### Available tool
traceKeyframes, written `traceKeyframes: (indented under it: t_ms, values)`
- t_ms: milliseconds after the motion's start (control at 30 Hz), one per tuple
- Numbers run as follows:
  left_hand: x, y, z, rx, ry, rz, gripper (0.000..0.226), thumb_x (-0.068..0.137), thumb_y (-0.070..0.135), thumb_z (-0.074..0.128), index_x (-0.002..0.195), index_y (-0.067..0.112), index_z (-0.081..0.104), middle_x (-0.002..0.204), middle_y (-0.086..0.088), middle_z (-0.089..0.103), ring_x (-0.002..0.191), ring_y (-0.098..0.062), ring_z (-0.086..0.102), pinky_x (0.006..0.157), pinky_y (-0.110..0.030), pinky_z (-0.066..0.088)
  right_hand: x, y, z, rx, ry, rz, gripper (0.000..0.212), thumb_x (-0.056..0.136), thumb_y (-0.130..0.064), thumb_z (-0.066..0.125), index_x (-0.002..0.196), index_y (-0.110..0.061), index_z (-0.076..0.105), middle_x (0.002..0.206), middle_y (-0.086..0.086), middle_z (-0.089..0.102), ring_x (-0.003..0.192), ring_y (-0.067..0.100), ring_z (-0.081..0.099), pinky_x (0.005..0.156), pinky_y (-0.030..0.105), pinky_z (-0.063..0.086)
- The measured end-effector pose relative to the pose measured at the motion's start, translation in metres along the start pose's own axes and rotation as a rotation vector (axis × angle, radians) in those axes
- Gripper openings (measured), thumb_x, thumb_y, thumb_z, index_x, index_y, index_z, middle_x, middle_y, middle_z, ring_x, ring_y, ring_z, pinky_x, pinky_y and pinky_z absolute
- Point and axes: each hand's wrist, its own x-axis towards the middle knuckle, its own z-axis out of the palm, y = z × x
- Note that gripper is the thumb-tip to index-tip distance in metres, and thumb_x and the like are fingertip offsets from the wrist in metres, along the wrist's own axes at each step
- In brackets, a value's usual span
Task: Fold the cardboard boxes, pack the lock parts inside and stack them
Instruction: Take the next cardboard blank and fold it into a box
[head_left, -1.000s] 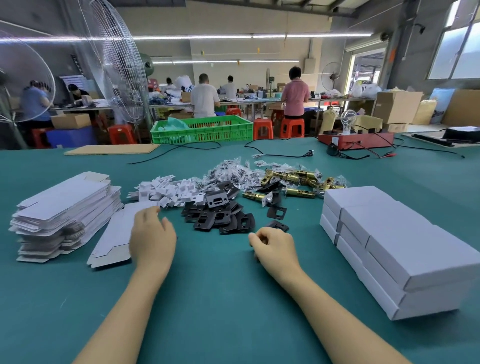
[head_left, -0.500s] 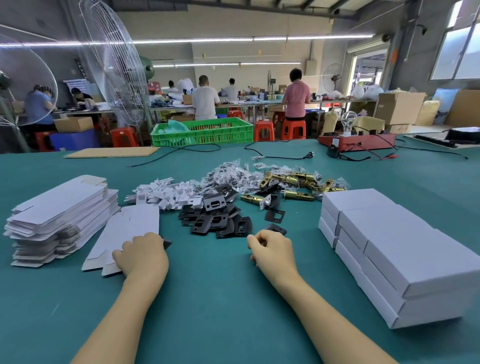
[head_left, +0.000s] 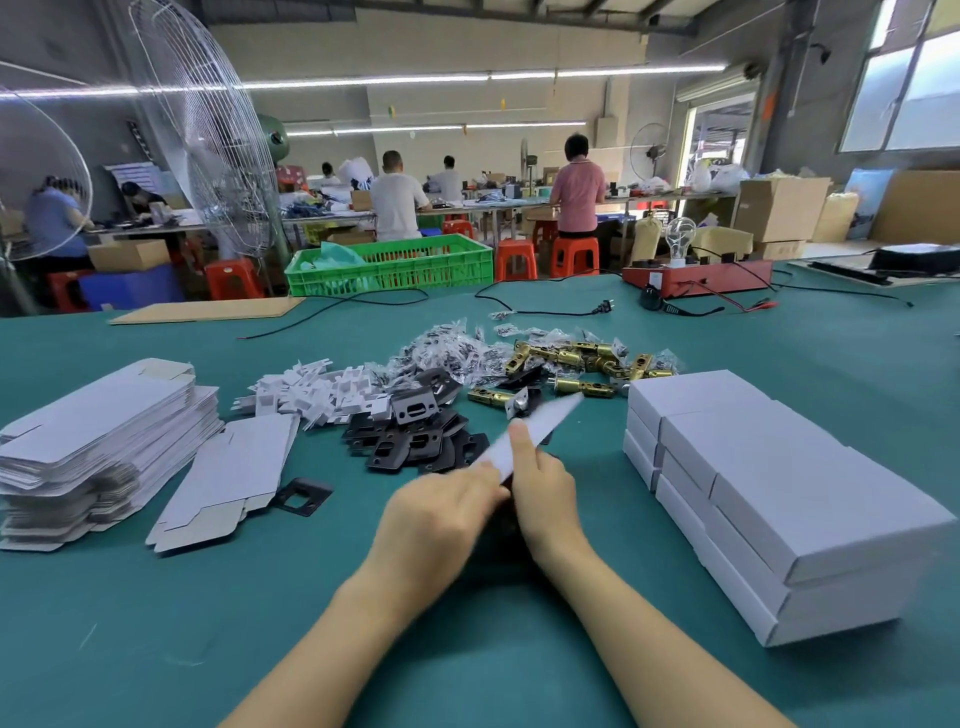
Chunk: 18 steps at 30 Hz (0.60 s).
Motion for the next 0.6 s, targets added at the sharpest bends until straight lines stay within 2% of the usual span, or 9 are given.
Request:
traceKeyframes:
  t_ms: [67, 133, 200, 233, 300, 367, 433, 500, 600]
  values:
    - [-0.002, 0.006, 0.005, -0.083, -0.073, 0.034, 0.035, 0.097, 0.024, 0.049, 0.087, 0.002, 0.075, 0.083, -0.008, 0.073, 0.067, -0.024, 0.069, 0.053, -0.031, 0.053, 0.004, 0.002, -0.002, 0.085, 0.034, 0.066, 0.041, 0.097, -0.031, 0.047, 0.06, -0.014, 0.047, 0.059, -0.003, 0.048, 0.06, 0.019, 0.044, 0.054, 0.029, 0.034]
    - [-0.006, 0.006, 0.006, -0.174, -0.147, -0.036, 0.037, 0.091, 0.031, 0.054, 0.094, 0.001, 0.075, 0.102, -0.012, 0.074, 0.088, -0.026, 0.073, 0.071, -0.034, 0.059, 0.007, 0.003, -0.005, 0.186, 0.013, 0.098, 0.03, 0.095, -0.021, 0.049, 0.07, -0.006, 0.055, 0.068, 0.01, 0.058, 0.067, 0.027, 0.052, 0.063, 0.035, 0.044]
    - [-0.011, 0.003, 0.007, -0.249, -0.237, -0.198, 0.042, 0.088, 0.035, 0.063, 0.11, 0.0, 0.071, 0.123, -0.017, 0.066, 0.113, -0.034, 0.065, 0.092, -0.047, 0.054, 0.01, 0.002, -0.007, 0.306, -0.031, 0.099, 0.023, 0.097, -0.018, 0.051, 0.082, -0.008, 0.065, 0.088, 0.01, 0.071, 0.079, 0.024, 0.064, 0.076, 0.036, 0.053]
    - [-0.011, 0.002, 0.006, -0.268, -0.286, -0.305, 0.049, 0.086, 0.034, 0.07, 0.122, 0.0, 0.065, 0.133, -0.019, 0.059, 0.125, -0.037, 0.056, 0.101, -0.051, 0.047, 0.011, 0.003, -0.008, 0.352, -0.049, 0.092, 0.021, 0.098, -0.018, 0.051, 0.083, -0.013, 0.066, 0.089, 0.002, 0.073, 0.077, 0.016, 0.066, 0.073, 0.031, 0.054]
    - [-0.009, -0.002, 0.005, -0.364, -0.343, -0.574, 0.071, 0.082, 0.03, 0.078, 0.141, 0.005, 0.047, 0.148, -0.012, 0.044, 0.139, -0.029, 0.038, 0.113, -0.043, 0.033, 0.012, 0.003, -0.009, 0.377, -0.066, 0.088, 0.019, 0.098, -0.019, 0.053, 0.083, -0.018, 0.066, 0.081, -0.01, 0.072, 0.07, 0.006, 0.066, 0.062, 0.02, 0.052]
    - [-0.007, -0.005, 0.0, -0.563, -0.313, -0.835, 0.074, 0.081, 0.027, 0.078, 0.144, 0.022, 0.041, 0.14, 0.013, 0.046, 0.133, -0.008, 0.039, 0.106, -0.021, 0.031, 0.014, 0.005, -0.009, 0.375, -0.09, 0.086, 0.016, 0.097, -0.021, 0.055, 0.086, -0.018, 0.066, 0.082, -0.011, 0.071, 0.072, 0.005, 0.066, 0.062, 0.019, 0.051]
    - [-0.006, -0.009, -0.003, -0.776, -0.291, -0.983, 0.051, 0.081, 0.021, 0.078, 0.121, 0.04, 0.053, 0.113, 0.031, 0.063, 0.109, 0.005, 0.056, 0.084, -0.005, 0.039, 0.013, 0.006, -0.009, 0.371, -0.108, 0.069, 0.014, 0.096, -0.023, 0.057, 0.088, -0.019, 0.067, 0.085, -0.01, 0.072, 0.075, 0.006, 0.067, 0.062, 0.018, 0.051]
    - [-0.007, -0.011, -0.003, -0.881, -0.276, -1.015, 0.038, 0.084, 0.016, 0.075, 0.107, 0.041, 0.059, 0.099, 0.028, 0.068, 0.093, 0.006, 0.063, 0.072, -0.005, 0.044, 0.013, 0.006, -0.01, 0.392, -0.103, 0.057, 0.013, 0.096, -0.023, 0.057, 0.089, -0.019, 0.067, 0.086, -0.011, 0.072, 0.074, 0.005, 0.068, 0.061, 0.017, 0.051]
    - [-0.005, -0.011, -0.004, -0.977, -0.252, -1.067, 0.028, 0.088, 0.013, 0.072, 0.11, 0.027, 0.063, 0.105, 0.011, 0.072, 0.097, -0.008, 0.067, 0.081, -0.02, 0.053, 0.011, 0.006, -0.01, 0.398, -0.08, 0.042, 0.012, 0.096, -0.024, 0.057, 0.093, -0.017, 0.067, 0.088, -0.01, 0.073, 0.073, 0.001, 0.068, 0.059, 0.017, 0.051]
